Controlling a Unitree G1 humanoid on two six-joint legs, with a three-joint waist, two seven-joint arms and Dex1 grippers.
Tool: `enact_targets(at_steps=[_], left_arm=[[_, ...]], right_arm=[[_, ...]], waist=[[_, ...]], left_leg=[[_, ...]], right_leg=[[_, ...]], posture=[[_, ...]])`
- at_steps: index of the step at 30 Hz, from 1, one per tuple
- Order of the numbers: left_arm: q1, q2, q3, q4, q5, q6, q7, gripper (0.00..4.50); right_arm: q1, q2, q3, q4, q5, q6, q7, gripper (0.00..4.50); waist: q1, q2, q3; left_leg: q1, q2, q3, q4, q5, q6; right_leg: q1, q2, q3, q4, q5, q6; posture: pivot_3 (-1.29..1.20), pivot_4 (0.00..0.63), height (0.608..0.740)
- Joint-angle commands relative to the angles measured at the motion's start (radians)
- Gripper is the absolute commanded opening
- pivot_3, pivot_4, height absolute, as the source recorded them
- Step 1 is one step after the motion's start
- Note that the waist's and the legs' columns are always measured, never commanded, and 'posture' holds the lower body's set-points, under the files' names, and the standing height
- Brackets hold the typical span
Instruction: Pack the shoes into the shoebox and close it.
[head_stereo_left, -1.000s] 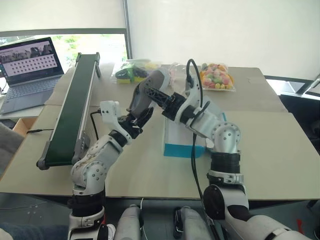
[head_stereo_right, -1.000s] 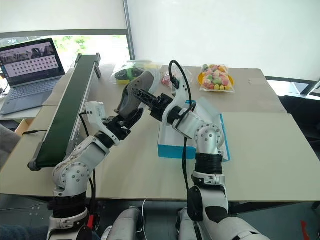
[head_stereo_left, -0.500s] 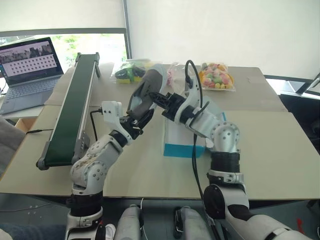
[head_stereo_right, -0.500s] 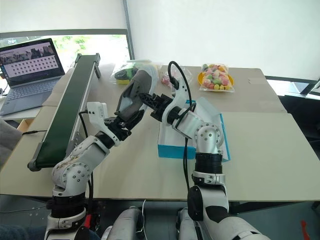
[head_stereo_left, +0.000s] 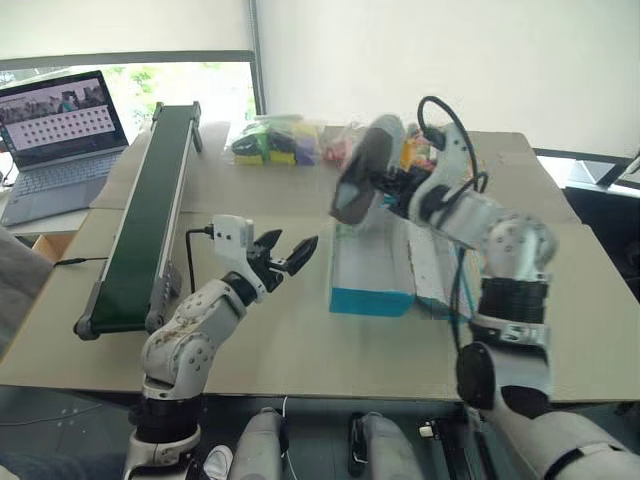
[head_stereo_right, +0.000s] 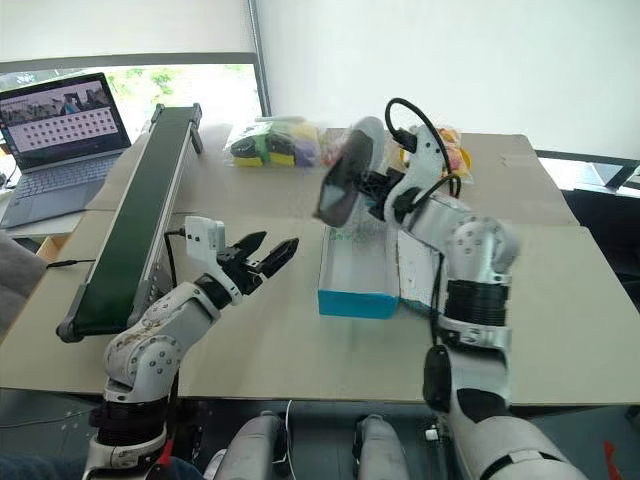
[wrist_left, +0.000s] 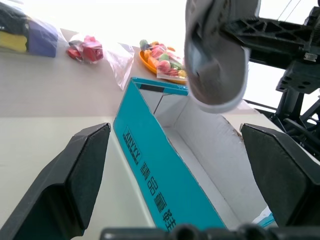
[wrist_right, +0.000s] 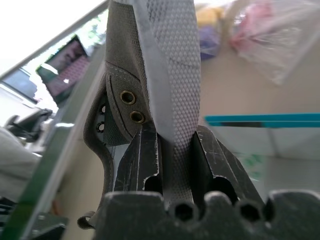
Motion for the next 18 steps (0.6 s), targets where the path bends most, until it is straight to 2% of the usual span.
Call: enact_targets(at_steps=[1,6,13,15,16,18], left_arm=[[-0.005,-0.005,-0.004,-0.035,-0.001,-0.016,-0.014,4.46],[0.002,-0.015,-0.01,-0.035,0.006,-0.019,-0.014,4.46],[0.018,-0.02,-0.005,-0.055,0.005,-0.015,-0.005,4.46],[0.024,-0.021,-0.005,-0.062,0.003,-0.013,-0.002,4.5],[0.027,-0.021,-0.004,-0.066,0.003,-0.013,0.0,4.5],[0.031,-0.02,0.0,-0.07,0.002,-0.013,0.002,4.5]], right_arm=[[0.047,-0.046,0.012,-0.092,-0.013,0.195,-0.032,0.43],[0.143,-0.035,0.053,-0.088,-0.104,0.271,-0.053,0.43],[0.136,0.002,0.061,-0.049,-0.198,0.28,-0.03,0.43],[0.127,0.022,0.046,-0.044,-0.217,0.267,-0.028,1.35],[0.116,0.034,0.038,-0.039,-0.224,0.26,-0.028,1.53],[0.093,0.054,0.028,-0.032,-0.237,0.254,-0.025,2.25]], waist=[[0.0,0.0,0.0],[-0.001,0.001,0.0],[0.0,0.002,0.0],[-0.001,0.002,0.0],[-0.001,0.002,0.0],[-0.001,0.002,0.0]], left_leg=[[0.0,0.0,0.0,0.0,0.0,0.0],[0.0,0.001,-0.001,0.0,0.0,0.0],[0.004,0.001,-0.002,0.001,0.0,-0.001],[0.004,0.001,-0.002,0.001,0.0,-0.001],[0.004,0.001,-0.002,0.0,0.0,-0.001],[0.003,0.001,-0.002,0.0,0.0,0.0]], right_leg=[[0.0,0.0,0.0,0.0,0.0,0.0],[0.001,0.001,-0.001,0.001,0.0,0.0],[0.004,0.001,-0.001,0.0,-0.001,-0.002],[0.004,0.001,-0.001,0.0,-0.001,-0.001],[0.004,0.001,-0.001,0.0,0.0,0.0],[0.003,0.001,-0.001,0.0,0.001,0.001]], posture=[[0.0,0.15,0.681],[0.0,0.15,0.681],[0.0,0.15,0.681],[0.0,0.15,0.681],[0.0,0.15,0.681],[0.0,0.15,0.681]])
